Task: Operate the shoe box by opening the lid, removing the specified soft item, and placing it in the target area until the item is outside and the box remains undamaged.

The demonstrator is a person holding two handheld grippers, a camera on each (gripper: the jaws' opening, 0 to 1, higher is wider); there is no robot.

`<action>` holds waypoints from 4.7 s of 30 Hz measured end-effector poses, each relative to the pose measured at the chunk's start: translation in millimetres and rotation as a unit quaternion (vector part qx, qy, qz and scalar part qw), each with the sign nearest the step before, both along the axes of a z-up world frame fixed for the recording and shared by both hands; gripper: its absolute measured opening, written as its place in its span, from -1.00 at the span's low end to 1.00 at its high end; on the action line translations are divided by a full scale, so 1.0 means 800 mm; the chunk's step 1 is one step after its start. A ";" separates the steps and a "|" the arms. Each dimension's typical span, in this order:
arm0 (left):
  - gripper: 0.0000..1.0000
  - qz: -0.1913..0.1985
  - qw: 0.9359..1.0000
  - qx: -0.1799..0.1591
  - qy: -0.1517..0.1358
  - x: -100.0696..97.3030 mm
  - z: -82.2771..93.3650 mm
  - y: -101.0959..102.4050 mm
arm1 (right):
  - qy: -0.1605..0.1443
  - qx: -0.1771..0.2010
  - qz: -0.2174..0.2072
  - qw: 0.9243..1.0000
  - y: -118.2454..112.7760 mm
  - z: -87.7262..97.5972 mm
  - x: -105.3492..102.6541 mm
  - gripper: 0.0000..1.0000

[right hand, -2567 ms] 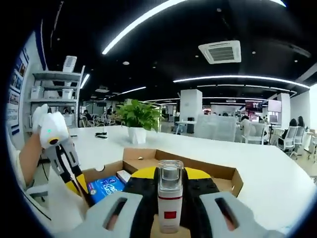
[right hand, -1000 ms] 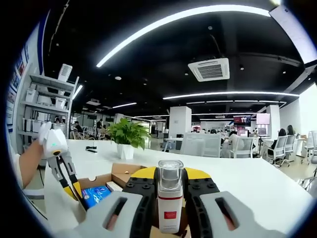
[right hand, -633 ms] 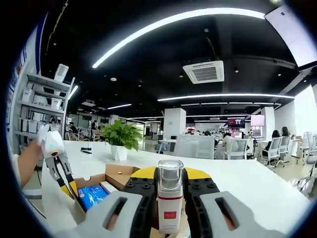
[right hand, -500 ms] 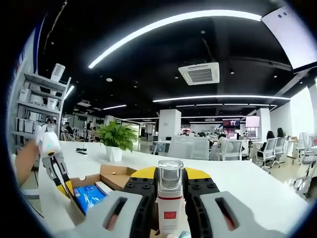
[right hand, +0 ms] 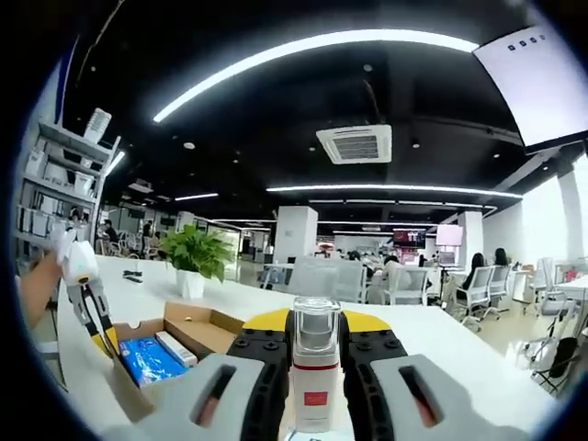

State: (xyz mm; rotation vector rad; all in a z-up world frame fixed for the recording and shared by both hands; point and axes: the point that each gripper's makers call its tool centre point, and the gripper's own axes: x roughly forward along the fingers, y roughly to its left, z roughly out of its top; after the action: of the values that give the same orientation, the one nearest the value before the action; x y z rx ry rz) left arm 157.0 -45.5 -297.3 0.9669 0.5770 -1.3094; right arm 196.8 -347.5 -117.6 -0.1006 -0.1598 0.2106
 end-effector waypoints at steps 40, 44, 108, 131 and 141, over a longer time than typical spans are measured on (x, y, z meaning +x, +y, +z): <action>-0.84 0.001 1.000 -0.003 -0.003 0.000 0.000 -0.001 | -0.039 0.041 -0.096 0.994 -0.148 -0.012 -0.058 -0.64; -0.85 0.008 1.000 -0.003 0.005 0.001 0.000 -0.001 | -0.037 0.038 -0.102 0.993 -0.153 -0.015 -0.059 -0.64; -0.85 -0.003 1.000 -0.005 0.000 0.000 0.000 -0.001 | 0.067 0.045 -0.158 0.984 -0.208 -0.157 -0.018 -0.17; -0.86 -0.001 1.000 -0.008 0.007 -0.001 0.001 -0.001 | -0.004 0.045 -0.143 0.989 -0.167 -0.066 -0.050 -0.03; -0.85 0.000 1.000 -0.013 0.005 -0.001 0.001 -0.001 | -0.021 0.037 -0.125 0.991 -0.152 -0.045 -0.051 -0.01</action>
State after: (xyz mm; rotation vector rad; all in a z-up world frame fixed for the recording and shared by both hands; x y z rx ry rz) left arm 156.4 -46.4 -296.6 0.9397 0.5659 -1.3203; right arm 155.7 -469.1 -153.4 -0.0511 -0.1947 -0.0470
